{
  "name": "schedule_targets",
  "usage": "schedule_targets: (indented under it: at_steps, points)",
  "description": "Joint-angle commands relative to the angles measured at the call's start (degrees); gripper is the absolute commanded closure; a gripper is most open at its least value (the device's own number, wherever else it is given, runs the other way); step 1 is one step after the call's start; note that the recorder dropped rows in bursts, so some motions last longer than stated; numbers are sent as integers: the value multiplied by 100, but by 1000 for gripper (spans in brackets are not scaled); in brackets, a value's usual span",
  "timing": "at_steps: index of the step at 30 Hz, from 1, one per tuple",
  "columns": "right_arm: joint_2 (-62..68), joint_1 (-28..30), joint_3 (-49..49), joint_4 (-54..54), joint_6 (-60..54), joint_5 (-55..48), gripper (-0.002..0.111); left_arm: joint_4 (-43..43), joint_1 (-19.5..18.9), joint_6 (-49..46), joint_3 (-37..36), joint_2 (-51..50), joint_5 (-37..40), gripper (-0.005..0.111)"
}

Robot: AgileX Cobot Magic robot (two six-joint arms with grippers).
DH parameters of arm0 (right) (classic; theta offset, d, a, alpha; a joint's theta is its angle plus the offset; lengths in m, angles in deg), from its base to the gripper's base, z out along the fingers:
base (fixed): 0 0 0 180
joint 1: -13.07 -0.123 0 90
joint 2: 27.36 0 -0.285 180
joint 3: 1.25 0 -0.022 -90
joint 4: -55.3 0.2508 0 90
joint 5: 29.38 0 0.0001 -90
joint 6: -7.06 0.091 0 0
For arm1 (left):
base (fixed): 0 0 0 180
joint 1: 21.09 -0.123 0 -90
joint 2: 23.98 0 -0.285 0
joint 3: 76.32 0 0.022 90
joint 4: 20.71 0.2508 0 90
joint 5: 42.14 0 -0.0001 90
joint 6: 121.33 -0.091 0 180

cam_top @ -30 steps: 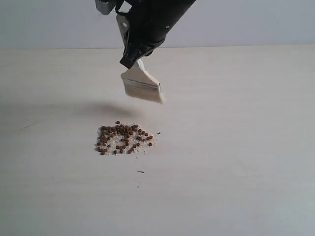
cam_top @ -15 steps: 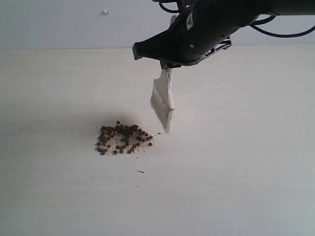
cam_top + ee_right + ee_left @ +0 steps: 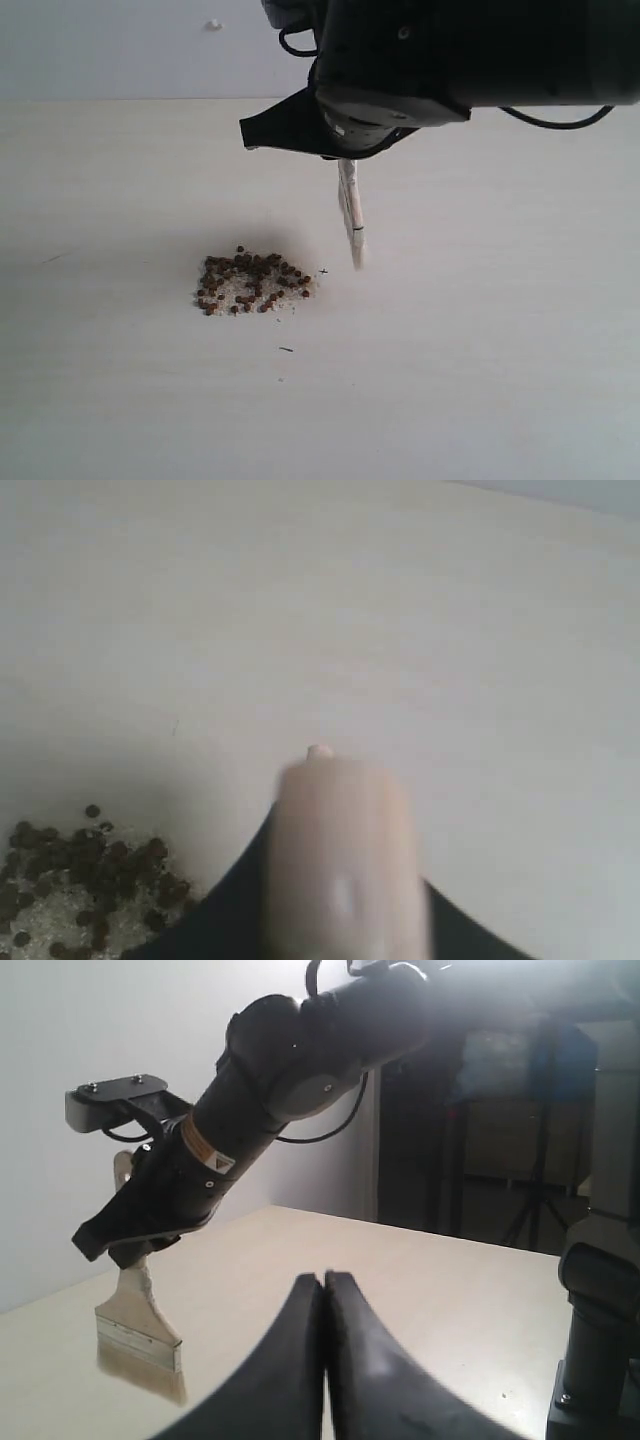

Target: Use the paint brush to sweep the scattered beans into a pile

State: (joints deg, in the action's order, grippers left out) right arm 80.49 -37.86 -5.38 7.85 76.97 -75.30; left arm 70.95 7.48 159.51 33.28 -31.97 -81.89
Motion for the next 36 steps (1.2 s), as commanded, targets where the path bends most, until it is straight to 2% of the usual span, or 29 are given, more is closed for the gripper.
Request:
schedule_targets:
  at_steps: [1, 19, 24, 36]
  points:
    - [236, -73, -15, -210, 357, -89, 108, -16, -4, 10, -10, 20, -10, 107]
    - [806, -101, -15, -14, 988, 656, 108, -16, -4, 10, -10, 20, -10, 107]
    - [885, -101, -15, -27, 1193, 1162, 108, -16, -4, 10, -10, 20, -10, 107]
    - [873, -101, -4, -109, 1273, 1180, 108, -16, -4, 10, -10, 20, -10, 107]
